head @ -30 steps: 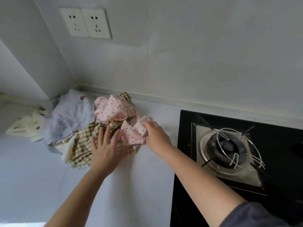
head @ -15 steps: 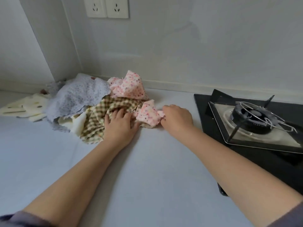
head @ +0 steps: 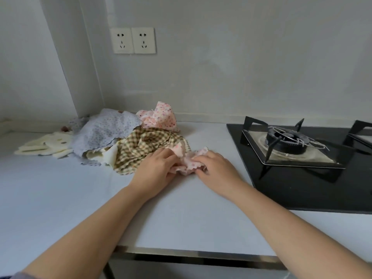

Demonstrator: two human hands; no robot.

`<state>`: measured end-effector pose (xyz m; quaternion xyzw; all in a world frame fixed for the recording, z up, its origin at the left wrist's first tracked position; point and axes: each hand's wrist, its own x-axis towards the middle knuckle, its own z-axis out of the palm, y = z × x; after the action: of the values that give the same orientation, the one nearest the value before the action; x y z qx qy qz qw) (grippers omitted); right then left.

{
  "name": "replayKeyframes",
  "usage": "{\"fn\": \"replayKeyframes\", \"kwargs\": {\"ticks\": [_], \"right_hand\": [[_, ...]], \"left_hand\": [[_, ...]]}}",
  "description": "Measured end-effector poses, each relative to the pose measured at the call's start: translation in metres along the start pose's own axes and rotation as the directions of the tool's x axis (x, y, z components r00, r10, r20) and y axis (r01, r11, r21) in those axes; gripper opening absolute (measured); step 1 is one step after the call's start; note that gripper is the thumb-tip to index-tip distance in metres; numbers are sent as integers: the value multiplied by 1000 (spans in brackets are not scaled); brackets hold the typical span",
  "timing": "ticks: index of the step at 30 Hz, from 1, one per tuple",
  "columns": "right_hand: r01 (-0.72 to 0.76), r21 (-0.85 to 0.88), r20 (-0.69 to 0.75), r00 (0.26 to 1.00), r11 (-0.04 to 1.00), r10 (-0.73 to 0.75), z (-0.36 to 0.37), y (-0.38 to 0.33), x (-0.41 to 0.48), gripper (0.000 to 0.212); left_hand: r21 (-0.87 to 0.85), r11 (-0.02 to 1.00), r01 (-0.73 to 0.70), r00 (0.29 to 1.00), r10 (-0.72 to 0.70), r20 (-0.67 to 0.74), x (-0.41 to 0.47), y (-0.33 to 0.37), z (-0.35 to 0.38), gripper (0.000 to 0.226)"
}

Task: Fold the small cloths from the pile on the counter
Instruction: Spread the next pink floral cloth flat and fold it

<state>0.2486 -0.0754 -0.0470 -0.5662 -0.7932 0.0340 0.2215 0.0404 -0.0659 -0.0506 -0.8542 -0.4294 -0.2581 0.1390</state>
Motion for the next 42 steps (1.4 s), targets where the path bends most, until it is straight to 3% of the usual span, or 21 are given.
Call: {"fn": "replayKeyframes", "kwargs": {"ticks": [4,6,9,11,15,17,21,25,29,31,33,35,38,40,42], "right_hand": [[14,145,-39,999,989,-8,-4,12,4,24],[14,173,-39,999,985,-7,-5,17,4,21],[19,193,-63,998,981,-7,-6,18,4,21],[19,201,-132,991,979,8,-8,18,5,17],[31,314,-217,975,949,40,-14,14,3,7],[46,366,-169,985,929,18,-18,10,-2,7],[136,367,-197,978,920,-66,-21,5,-6,8],[211,479,-132,977,852,-167,-21,2,-8,13],[96,555,65,985,826,-159,-21,0,-13,7],[78,607,43,990,791,-131,-22,-1,-12,18],[82,629,-71,996,773,-48,-24,1,-9,26],[88,561,-155,988,823,0,-22,8,-3,25],[-21,351,-22,999,936,31,-15,18,1,22],[-71,241,38,997,968,63,-13,20,2,17],[-65,120,59,997,991,58,-14,18,1,17]], "left_hand": [[44,994,100,994,-98,-49,-6,2,-1,34],[-13,988,154,986,-154,-57,-6,3,-2,35],[-150,946,287,952,-299,-65,-5,2,-3,26],[-170,892,418,894,-437,-96,-4,0,-5,5],[-86,797,598,788,-604,-120,-8,-2,-9,44],[-74,832,549,819,-554,-152,-8,-3,-10,51],[-22,960,277,953,-278,-120,-6,-2,-10,49],[-43,956,291,956,-290,34,-8,-1,-2,48],[19,975,223,973,-221,-66,-9,-7,-3,24],[9,982,189,976,-187,-108,-7,-8,-7,23],[-68,994,89,989,-96,-113,-5,-5,-16,28],[-166,986,-23,992,2,-124,-4,1,-24,19],[-225,973,-47,992,19,-124,-6,8,-33,13],[-188,979,-76,994,60,-90,-6,7,-36,22],[-282,958,-44,998,57,38,-7,9,-41,38]]}}
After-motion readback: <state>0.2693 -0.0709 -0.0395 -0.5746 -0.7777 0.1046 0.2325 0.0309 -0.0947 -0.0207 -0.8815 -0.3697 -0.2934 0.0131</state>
